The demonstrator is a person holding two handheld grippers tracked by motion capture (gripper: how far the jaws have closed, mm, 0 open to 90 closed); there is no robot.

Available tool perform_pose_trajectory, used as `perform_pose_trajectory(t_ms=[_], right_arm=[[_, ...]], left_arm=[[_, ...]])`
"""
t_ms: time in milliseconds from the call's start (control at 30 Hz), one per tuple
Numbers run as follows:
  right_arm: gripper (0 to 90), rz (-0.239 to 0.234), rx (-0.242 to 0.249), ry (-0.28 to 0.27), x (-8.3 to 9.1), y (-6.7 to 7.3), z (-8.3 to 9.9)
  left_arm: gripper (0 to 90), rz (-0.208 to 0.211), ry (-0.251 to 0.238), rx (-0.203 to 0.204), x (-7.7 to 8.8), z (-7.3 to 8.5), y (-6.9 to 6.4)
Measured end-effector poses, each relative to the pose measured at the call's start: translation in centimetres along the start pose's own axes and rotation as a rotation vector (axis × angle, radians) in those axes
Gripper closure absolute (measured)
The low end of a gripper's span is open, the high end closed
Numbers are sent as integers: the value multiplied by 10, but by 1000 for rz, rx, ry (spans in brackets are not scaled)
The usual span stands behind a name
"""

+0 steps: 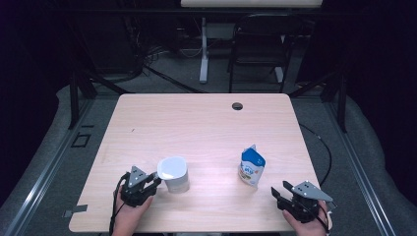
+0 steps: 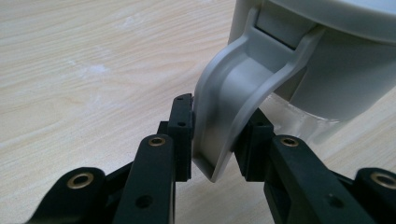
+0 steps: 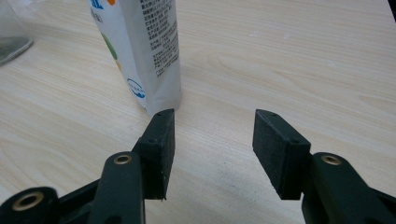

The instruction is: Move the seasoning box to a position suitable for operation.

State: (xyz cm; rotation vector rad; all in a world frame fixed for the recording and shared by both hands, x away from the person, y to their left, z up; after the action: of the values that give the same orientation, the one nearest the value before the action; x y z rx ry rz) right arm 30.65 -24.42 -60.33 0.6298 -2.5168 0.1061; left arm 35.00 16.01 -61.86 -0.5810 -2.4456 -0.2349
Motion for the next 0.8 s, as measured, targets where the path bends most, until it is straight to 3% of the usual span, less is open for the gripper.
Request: perform_pose_trajectory(t_ms=[233, 800], right_arm=[[489, -11, 15, -3, 0, 4, -2], [487, -64, 83, 5, -3, 25, -6]], left_arm=[[714, -8, 3, -9, 1, 0, -4], [721, 39, 9, -73, 6, 0, -32]])
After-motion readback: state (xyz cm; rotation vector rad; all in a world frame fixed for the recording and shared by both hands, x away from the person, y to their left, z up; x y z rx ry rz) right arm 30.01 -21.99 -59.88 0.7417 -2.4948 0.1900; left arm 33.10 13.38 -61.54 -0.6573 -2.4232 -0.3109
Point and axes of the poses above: each handheld gripper's, and its own axes: x roughly backward along the jaws, z roughly out of its underside, y roughly to its left, the point moved 10 cm from there along -x, roughly forward along the jaws, and after that the axes turned 5 degrees about -z, right-handed, at the moved point
